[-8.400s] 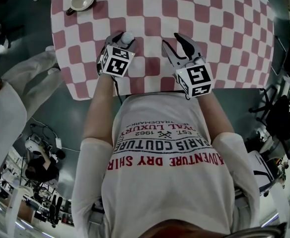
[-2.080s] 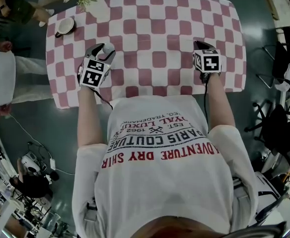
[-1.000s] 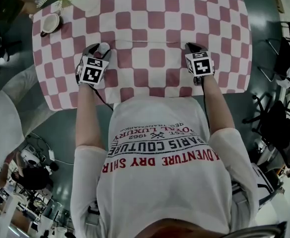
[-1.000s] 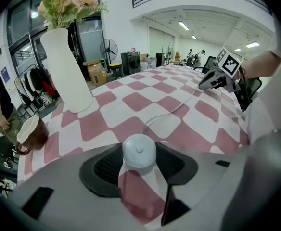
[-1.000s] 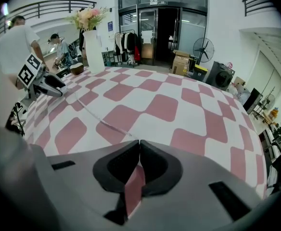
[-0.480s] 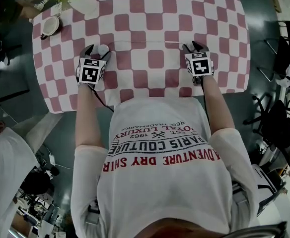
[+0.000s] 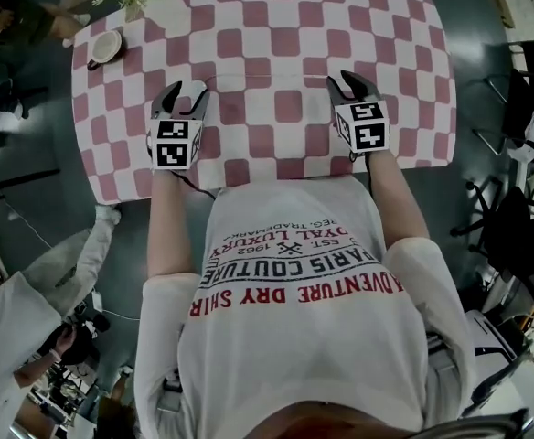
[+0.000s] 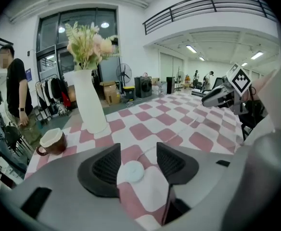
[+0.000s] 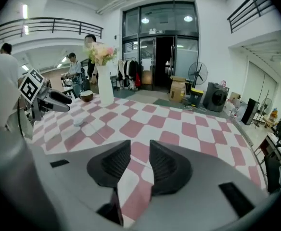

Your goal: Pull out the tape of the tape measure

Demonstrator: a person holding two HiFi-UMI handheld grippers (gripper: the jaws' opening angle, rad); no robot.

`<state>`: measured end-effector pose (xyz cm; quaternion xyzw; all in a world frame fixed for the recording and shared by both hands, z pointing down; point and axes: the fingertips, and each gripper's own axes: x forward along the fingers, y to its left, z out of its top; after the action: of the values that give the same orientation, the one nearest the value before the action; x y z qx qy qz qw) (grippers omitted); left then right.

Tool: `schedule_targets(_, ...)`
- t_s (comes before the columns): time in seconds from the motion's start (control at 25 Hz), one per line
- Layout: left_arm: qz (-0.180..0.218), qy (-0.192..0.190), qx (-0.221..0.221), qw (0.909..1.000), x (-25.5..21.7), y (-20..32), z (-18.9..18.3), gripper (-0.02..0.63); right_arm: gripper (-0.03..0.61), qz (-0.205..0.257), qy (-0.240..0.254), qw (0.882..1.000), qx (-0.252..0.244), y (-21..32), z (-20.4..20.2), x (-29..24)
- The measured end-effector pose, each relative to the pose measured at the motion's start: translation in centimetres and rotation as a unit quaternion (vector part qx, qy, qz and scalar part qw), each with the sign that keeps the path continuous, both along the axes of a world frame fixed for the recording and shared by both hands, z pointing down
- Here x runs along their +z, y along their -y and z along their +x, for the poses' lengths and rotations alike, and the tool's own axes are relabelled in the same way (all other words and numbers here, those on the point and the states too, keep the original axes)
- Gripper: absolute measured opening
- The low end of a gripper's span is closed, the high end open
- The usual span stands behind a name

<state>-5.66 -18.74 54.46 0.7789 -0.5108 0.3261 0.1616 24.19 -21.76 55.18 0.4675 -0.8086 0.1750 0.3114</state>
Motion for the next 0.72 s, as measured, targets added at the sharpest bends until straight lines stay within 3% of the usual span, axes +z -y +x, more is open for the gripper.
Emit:
schedule_targets(0.16,0.043,-0.020,0.011,0.9988,-4.1,-0.5,2.1,0.202,0.086,0.057,0.031,0.998,0.003,-0.4,-1.3,-4.5)
schedule_targets(0.4,0.114,-0.016,0.033,0.9927,-9.3,-0.7,3.9,0.046,0.038,0.121,0.059,0.991,0.012,-1.7,-2.0,-9.5)
schedule_targets(0.72,0.217,-0.058,0.065,0.9723,-17.1,-0.6,5.5,0.017,0.028,0.189,0.086,0.978,-0.010,-2.3,-2.8,-15.4)
